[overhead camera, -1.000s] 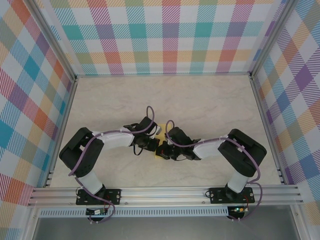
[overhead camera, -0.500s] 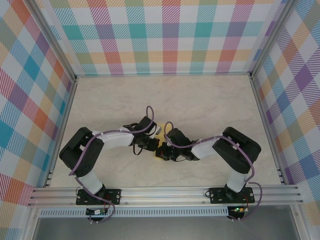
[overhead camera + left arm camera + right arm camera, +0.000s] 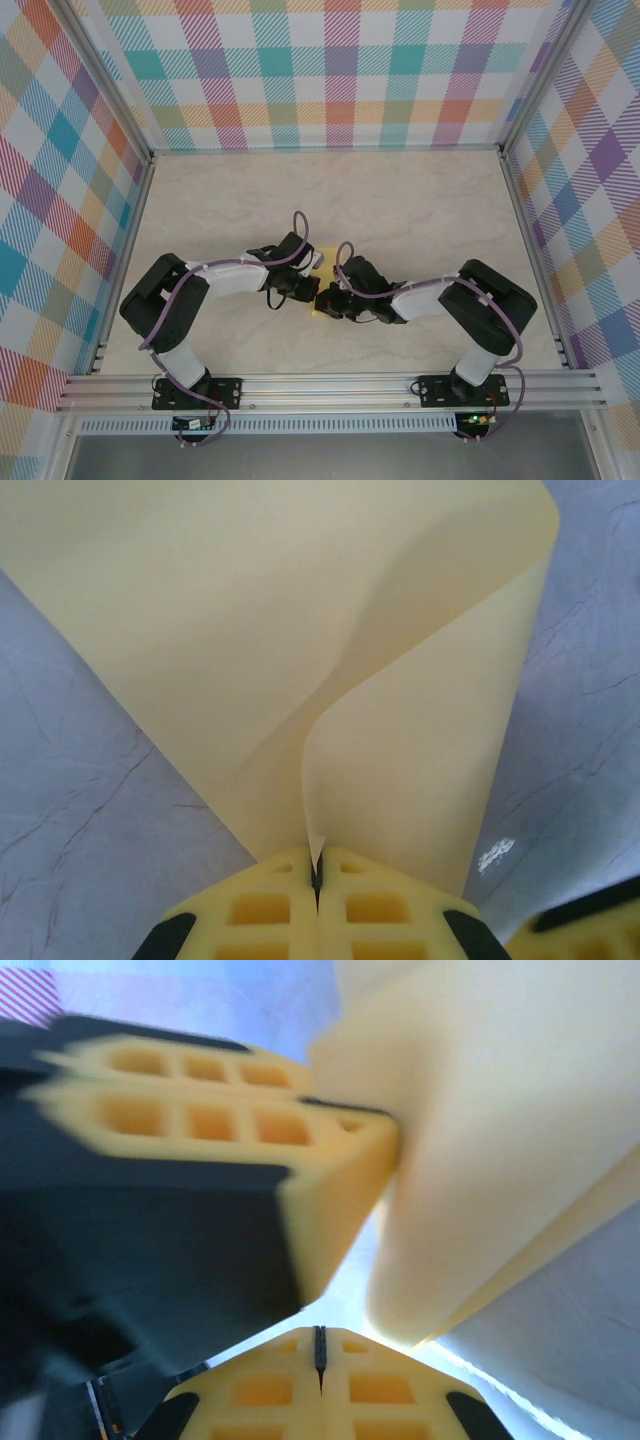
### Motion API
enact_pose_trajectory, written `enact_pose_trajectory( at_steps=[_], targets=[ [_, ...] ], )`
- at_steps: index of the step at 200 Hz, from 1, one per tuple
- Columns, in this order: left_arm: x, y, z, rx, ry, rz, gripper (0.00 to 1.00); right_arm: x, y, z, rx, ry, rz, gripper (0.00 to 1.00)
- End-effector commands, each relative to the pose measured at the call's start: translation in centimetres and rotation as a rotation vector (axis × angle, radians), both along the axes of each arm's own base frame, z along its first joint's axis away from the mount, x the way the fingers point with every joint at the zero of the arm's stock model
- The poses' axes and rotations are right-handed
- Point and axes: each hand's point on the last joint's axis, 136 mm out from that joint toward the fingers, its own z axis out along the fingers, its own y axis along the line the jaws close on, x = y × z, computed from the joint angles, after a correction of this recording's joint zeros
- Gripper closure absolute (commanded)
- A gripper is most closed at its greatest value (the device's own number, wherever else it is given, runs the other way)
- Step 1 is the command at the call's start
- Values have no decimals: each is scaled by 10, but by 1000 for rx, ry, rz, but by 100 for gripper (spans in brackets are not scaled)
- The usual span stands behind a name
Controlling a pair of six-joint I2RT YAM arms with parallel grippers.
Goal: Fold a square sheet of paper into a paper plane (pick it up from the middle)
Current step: Third fold the triangle at the center of the table.
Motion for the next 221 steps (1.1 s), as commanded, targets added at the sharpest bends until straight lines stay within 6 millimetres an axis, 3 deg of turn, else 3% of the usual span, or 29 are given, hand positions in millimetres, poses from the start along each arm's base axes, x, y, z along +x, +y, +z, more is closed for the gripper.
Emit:
enact_pose_trajectory(
  at_steps=[1,77,166,185,221],
  targets=[
    [-23,20,-36,98,116,2,100,10,-16,3,-18,-31,-26,99],
    [-27,23,-39,107,128,2,100,37,-7,3,17,-23,-40,100],
    [-27,26,-40,122,127,-1,100,31,-20,-31,-48,29,-45,99],
    [-28,26,-41,122,128,1,100,32,-17,-26,-26,27,-26,98],
    [-25,26,-37,117,116,6,100,43,-22,8,-4,-36,-26,97]
  ],
)
